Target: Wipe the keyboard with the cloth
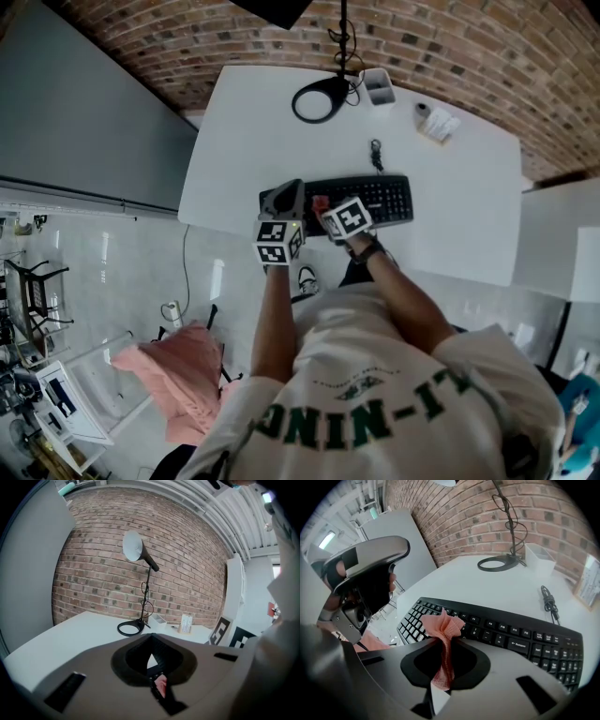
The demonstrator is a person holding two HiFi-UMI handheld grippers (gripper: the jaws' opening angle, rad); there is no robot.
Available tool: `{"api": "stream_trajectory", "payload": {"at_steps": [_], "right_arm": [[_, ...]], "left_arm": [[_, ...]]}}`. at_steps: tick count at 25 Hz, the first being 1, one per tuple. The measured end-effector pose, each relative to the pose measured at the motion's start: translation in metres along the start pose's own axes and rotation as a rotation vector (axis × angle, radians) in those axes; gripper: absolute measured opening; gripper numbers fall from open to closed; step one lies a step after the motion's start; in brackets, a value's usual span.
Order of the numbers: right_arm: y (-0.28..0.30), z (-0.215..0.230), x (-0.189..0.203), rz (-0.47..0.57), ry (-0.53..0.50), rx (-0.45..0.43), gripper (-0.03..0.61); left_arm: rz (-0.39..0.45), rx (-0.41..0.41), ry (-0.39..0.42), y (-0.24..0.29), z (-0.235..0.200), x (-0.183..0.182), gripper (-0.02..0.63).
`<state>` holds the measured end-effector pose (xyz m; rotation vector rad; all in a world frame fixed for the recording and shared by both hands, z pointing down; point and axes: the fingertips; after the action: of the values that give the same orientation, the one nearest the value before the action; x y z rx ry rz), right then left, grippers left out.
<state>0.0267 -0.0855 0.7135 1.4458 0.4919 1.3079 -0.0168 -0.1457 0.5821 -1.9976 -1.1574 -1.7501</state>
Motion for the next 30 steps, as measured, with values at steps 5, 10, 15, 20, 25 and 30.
{"api": "stream_trajectory", "payload": {"at_steps": [5, 10, 15, 20, 25, 30], "right_arm": [[0.002, 0.029, 0.005, 0.014, -0.005, 0.08, 0.025], [-0.012, 0.005, 0.0, 0.03, 0.066, -0.044, 0.025], [-0.015, 0.034, 0.011, 0.017, 0.074, 0.037, 0.025], [-0.015, 0.071, 0.023, 0.019, 0.07, 0.141, 0.025], [-0.025, 0.087, 0.033, -0.005, 0.103, 0.165, 0.025], [-0.026, 0.098, 0.034, 0.023, 0.119, 0.165, 0.025]], "left_arm": [[-0.008, 0.02, 0.0, 0.007, 0.006, 0.003, 0.0], [-0.013, 0.04, 0.001, 0.016, 0.013, 0.004, 0.0], [-0.016, 0.07, 0.006, 0.029, 0.023, 0.003, 0.0], [-0.026, 0.099, 0.008, 0.041, 0.035, 0.004, 0.0], [-0.033, 0.125, 0.019, 0.055, 0.046, 0.004, 0.0], [-0.036, 0.148, 0.029, 0.066, 0.056, 0.002, 0.0]]}}
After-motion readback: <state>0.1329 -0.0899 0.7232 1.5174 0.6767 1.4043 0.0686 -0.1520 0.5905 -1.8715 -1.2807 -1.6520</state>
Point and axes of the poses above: the fingertips, and each gripper's own axes: y forward along the fingers, z to its right, x out of its underside, and after that the axes turned 9 degrees about x, right-handed
